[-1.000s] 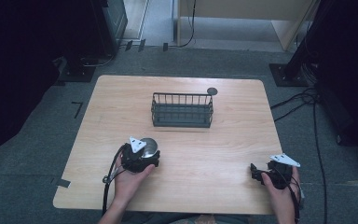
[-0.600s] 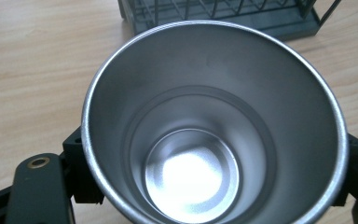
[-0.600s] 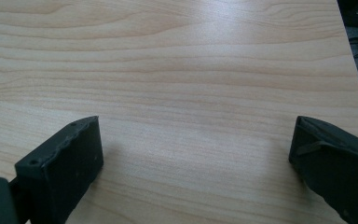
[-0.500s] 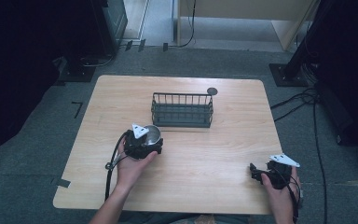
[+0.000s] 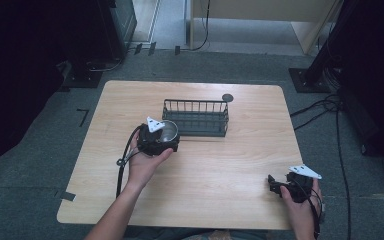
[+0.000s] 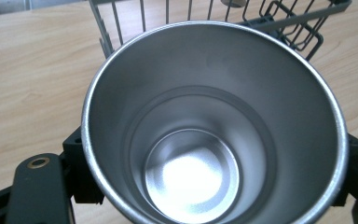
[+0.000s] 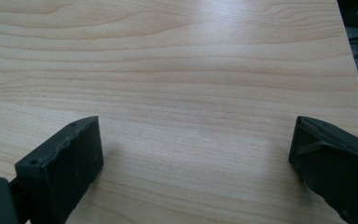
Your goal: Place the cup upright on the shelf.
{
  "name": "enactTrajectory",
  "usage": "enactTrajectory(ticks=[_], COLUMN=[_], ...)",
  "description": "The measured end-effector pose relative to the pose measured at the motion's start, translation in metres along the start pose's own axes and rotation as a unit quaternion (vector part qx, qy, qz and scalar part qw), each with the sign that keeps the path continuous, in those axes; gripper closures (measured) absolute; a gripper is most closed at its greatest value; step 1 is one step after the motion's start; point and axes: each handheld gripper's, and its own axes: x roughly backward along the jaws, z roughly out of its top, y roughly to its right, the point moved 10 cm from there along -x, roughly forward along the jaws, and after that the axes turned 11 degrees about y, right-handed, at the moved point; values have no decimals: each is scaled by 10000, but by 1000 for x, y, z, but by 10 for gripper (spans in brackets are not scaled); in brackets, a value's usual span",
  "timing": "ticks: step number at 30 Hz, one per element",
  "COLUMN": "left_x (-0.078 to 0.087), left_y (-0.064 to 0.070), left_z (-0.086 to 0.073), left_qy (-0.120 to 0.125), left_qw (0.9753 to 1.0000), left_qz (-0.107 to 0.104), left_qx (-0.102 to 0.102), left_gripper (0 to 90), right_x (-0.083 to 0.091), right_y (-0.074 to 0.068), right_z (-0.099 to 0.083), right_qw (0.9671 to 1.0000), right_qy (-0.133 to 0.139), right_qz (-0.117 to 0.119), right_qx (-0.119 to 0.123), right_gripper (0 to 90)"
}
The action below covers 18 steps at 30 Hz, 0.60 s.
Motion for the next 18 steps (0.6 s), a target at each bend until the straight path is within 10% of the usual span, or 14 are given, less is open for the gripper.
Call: enactTrajectory(ticks=[18], left_x=[-19], left_y=[-5], left_z=[47], left_qy=[118], left_qw=[9998], left_qz=[-47], left_qx=[-124], left_gripper=[188], right_x=[0], right_y=[0], right_z=[0], right_qw=[10000], right_qy=[-1], right_qz=[-2], right_qx=[2], right_gripper=[22])
